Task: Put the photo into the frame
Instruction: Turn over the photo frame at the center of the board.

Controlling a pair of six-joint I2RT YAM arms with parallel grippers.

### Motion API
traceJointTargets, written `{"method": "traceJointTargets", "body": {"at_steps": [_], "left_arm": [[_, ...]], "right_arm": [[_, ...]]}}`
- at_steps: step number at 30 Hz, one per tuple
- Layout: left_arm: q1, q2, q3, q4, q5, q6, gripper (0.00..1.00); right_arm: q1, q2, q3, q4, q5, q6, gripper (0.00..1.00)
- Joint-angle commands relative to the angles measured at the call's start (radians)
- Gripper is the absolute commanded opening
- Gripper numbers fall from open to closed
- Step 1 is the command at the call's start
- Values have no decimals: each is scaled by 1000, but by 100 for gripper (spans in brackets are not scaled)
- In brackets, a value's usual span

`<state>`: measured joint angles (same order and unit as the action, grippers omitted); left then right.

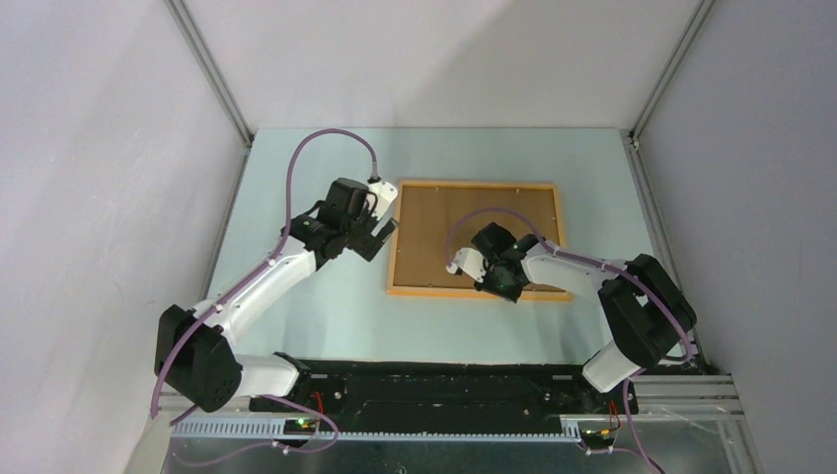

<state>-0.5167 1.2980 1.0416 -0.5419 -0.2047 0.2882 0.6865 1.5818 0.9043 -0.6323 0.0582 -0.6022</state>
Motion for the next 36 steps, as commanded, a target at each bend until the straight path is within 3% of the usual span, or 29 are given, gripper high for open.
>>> {"method": "traceJointTargets", "body": {"at_steps": [1, 6, 15, 21, 29, 36], "left_arm": [[-3, -40, 24, 8, 20, 1, 98], [-8, -63, -1, 7, 32, 49, 98], [-82, -124, -39, 6, 34, 176, 98], [-226, -182, -55, 7, 27, 275, 98], [-434, -86, 46, 4, -67, 358, 98], [-523, 54, 195, 3, -69, 449, 98]], "right_arm": [[10, 10, -12, 1, -12, -4, 22], [5, -29, -5, -18, -6, -40, 0], [-45, -114, 55, -104, -125, -77, 0], [-107, -159, 192, -248, -252, -109, 0], [-195, -144, 416, -488, -462, -133, 0], [-288, -102, 600, -654, -623, -155, 0]]}}
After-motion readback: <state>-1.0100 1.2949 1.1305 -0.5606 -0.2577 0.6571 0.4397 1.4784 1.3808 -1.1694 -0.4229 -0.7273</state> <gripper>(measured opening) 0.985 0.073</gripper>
